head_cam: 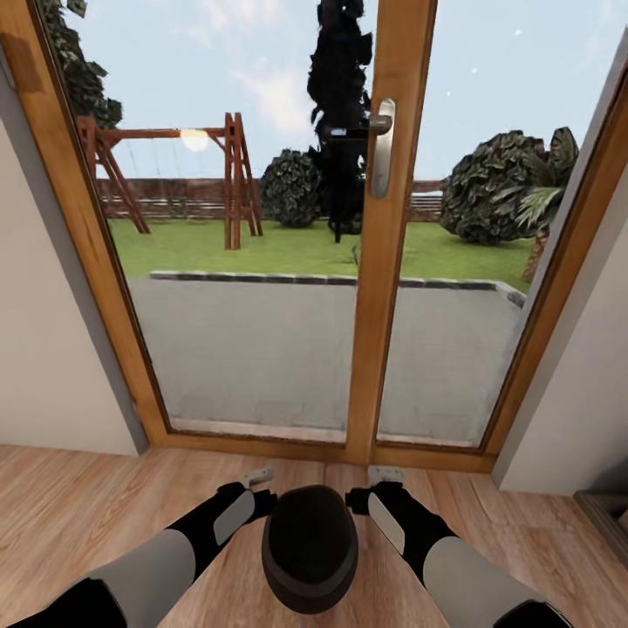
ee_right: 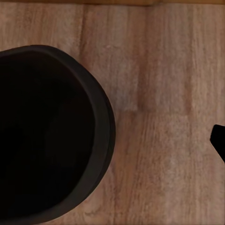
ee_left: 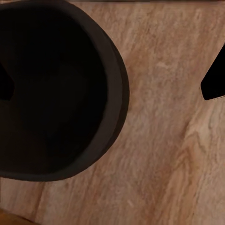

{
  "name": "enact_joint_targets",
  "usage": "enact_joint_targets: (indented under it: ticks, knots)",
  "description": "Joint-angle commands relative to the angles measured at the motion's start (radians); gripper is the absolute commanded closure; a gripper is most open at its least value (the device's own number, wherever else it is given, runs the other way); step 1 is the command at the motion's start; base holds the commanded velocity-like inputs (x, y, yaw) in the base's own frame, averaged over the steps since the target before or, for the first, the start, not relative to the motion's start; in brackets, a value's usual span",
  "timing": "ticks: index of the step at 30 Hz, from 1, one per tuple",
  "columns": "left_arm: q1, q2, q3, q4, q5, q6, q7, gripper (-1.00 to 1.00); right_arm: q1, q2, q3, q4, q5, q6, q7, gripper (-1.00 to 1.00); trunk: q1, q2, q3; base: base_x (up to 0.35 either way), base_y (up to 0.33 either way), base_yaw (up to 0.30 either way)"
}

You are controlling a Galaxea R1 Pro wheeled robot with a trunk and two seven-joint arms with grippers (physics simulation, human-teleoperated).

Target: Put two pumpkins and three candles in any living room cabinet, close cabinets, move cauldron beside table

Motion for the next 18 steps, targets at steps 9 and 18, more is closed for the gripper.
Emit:
enact_joint_targets:
  ticks: [9,18]
  knots:
    - [-0.001,0.005,0.002,0.003,0.011,0.116,0.014,-1.0,0.0,-0.001,0.01,-0.002,-0.008,0.004,-0.009,-1.0,0.034,-0.064,-0.029,0.0,0.0,0.0]
    - [-0.001,0.005,0.001,0.002,0.008,0.129,0.019,-1.0,0.001,-0.001,0.011,-0.003,-0.005,0.005,-0.009,-1.0,0.069,-0.127,-0.057,0.0,0.0,0.0]
